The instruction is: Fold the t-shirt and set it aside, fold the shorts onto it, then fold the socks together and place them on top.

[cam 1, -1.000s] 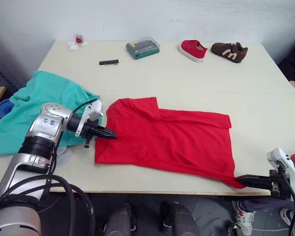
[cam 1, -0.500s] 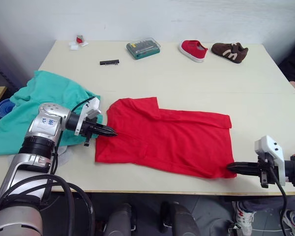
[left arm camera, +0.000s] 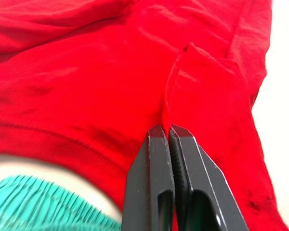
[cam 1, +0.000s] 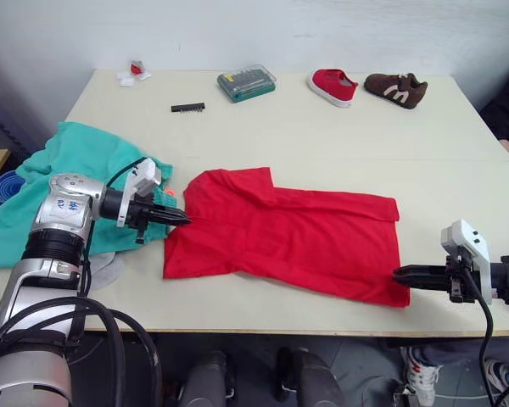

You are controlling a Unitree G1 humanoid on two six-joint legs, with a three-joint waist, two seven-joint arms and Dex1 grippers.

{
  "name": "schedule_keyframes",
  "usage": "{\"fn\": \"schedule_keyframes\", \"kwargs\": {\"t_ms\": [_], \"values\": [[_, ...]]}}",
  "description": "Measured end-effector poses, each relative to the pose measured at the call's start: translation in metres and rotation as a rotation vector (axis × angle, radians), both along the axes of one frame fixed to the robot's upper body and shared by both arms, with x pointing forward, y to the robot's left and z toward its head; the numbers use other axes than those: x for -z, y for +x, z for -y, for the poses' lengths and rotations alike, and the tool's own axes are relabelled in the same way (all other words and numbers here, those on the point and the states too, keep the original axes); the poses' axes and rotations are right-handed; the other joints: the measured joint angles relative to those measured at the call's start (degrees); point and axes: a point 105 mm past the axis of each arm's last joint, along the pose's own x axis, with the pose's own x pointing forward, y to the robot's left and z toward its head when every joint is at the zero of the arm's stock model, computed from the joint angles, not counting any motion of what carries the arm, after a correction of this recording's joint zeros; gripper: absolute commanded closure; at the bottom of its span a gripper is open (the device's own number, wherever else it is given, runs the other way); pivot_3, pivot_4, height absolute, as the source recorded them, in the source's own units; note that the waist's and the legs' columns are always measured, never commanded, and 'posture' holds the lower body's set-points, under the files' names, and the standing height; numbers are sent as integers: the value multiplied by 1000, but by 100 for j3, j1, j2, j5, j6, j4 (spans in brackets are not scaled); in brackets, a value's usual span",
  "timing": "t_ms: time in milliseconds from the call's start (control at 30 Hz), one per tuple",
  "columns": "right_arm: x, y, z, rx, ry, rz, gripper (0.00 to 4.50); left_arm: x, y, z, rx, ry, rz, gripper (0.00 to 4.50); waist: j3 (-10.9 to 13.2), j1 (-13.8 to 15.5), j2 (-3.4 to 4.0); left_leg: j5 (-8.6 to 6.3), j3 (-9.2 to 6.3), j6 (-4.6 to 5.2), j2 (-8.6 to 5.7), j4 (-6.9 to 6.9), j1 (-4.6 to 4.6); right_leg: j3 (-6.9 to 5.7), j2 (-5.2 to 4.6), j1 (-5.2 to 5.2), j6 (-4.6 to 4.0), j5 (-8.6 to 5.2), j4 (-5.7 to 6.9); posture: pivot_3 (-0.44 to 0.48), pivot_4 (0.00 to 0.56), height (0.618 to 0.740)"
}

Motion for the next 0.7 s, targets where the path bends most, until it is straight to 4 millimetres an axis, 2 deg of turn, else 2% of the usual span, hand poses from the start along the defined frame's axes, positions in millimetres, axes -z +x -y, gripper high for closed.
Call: {"fn": "schedule_keyframes", "kwargs": {"t_ms": [133, 167, 267, 367, 467, 533, 633, 700], "values": [[0, 6, 2, 42, -15, 27, 1469, 4, 2, 4, 2, -4, 2, 4500, 0, 0, 0, 0, 0, 0, 1, 11, 0, 0, -1, 1, 0, 0, 6, 0, 150, 740], [1, 7, 2, 50, -15, 35, 1167, 5, 2, 6, 5, -6, 2, 4275, 0, 1, 0, -1, 0, 0, 1, 13, 0, 1, -1, 0, 0, 0, 8, 0, 150, 740], [-1, 6, 4, 74, -37, 71, 1144, 6, 4, 4, -16, 3, 23, 3506, 0, 6, 0, -1, 0, 0, 1, 12, -1, 1, -2, -1, 0, 0, 10, 0, 150, 740], [-17, 3, 7, 105, -54, 149, 1144, 2, 6, 0, -38, 1, 46, 2567, 0, 10, 0, -1, 0, 0, 1, 15, -1, 1, -2, 0, 0, 0, 11, 0, 150, 740], [-34, -7, -7, 83, -44, 210, 1144, -13, 4, -2, -45, -35, 71, 2567, 0, 10, -3, -2, -4, -3, 5, 13, 0, 1, -1, 0, 0, 0, 14, 0, 150, 740], [-39, -15, -24, 55, -21, 242, 1144, -30, -2, 0, -21, -83, 84, 2567, -1, -1, -7, -3, -5, -4, 6, 12, 0, 2, -1, 1, -1, -1, 15, 0, 150, 740], [-41, -22, -51, 23, 17, 288, 1144, -49, -22, 6, 53, -124, 91, 2567, -1, -37, -6, -3, -4, -5, 4, 7, 2, 8, -2, 1, 0, -1, 15, 0, 150, 740], [-39, -24, -68, -4, 17, 315, 1530, -49, -38, 16, 110, -129, 77, 2965, -2, -50, -6, -2, -4, -6, 4, 3, 8, 12, -2, 5, -1, -2, 12, 0, 150, 740]]}}
